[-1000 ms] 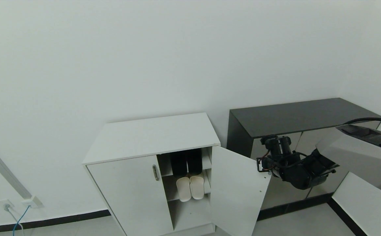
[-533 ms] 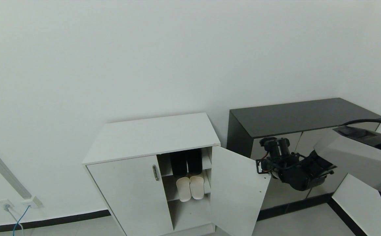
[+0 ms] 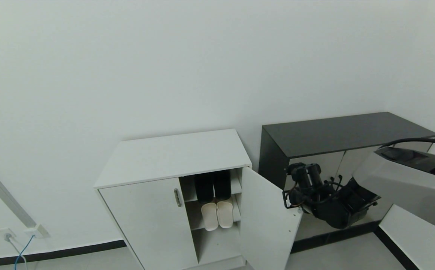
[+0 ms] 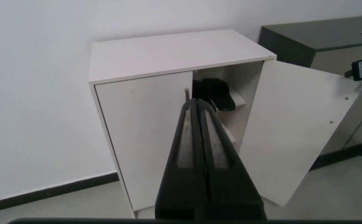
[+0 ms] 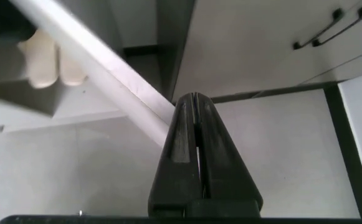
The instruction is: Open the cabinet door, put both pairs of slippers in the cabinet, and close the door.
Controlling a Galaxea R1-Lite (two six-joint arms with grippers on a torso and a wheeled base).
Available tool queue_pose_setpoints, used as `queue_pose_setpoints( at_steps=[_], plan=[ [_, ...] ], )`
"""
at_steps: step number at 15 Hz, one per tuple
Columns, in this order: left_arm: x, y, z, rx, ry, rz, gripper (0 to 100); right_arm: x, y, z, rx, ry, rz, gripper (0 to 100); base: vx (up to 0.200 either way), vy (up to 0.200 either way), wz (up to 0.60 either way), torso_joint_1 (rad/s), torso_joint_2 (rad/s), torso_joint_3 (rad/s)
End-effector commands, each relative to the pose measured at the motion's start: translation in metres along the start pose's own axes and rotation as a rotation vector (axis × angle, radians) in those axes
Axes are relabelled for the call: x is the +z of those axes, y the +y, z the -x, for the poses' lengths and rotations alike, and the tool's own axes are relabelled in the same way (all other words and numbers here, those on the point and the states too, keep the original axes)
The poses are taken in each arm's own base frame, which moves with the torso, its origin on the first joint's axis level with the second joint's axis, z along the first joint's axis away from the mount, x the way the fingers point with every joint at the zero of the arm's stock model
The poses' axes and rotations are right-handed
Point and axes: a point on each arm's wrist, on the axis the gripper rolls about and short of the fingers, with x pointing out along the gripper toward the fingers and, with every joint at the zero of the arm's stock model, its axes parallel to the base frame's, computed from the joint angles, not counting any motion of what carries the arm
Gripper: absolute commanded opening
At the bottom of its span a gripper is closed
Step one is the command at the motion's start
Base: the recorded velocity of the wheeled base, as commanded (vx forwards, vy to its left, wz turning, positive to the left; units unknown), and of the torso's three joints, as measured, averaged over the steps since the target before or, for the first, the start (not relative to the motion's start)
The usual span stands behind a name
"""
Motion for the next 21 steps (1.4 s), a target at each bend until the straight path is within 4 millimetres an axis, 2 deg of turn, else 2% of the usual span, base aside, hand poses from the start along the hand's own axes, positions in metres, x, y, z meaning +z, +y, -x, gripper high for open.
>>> queue_pose_setpoints(
  at_steps=[1, 4, 6, 13, 17, 21],
  plan=[
    [0.0, 0.0, 0.0, 0.0, 0.001, 0.0, 0, 0.001, 0.017, 0.02, 0.046, -0.011, 0.025, 0, 0.0, 0.0, 0.0, 0.0, 0.0, 0.0],
    [0.0, 0.0, 0.0, 0.006, 0.001, 0.002, 0, -0.004, 0.041, 0.038, 0.107, -0.008, 0.035, 0, 0.0, 0.0, 0.0, 0.0, 0.0, 0.0],
    [0.0, 0.0, 0.0, 0.008, 0.001, 0.003, 0, -0.006, 0.048, 0.043, 0.124, -0.007, 0.039, 0, 0.0, 0.0, 0.0, 0.0, 0.0, 0.0],
    [0.0, 0.0, 0.0, 0.008, 0.003, 0.003, 0, -0.001, 0.041, 0.054, 0.131, -0.049, 0.055, 0, 0.0, 0.0, 0.0, 0.0, 0.0, 0.0],
    [0.0, 0.0, 0.0, 0.013, 0.003, 0.009, 0, -0.003, 0.041, 0.054, 0.128, -0.045, 0.077, 0, 0.0, 0.0, 0.0, 0.0, 0.0, 0.0],
    [0.0, 0.0, 0.0, 0.014, 0.003, 0.011, 0, -0.003, 0.04, 0.053, 0.132, -0.043, 0.07, 0, 0.0, 0.0, 0.45, -0.001, 0.0, 0.001]
  ],
)
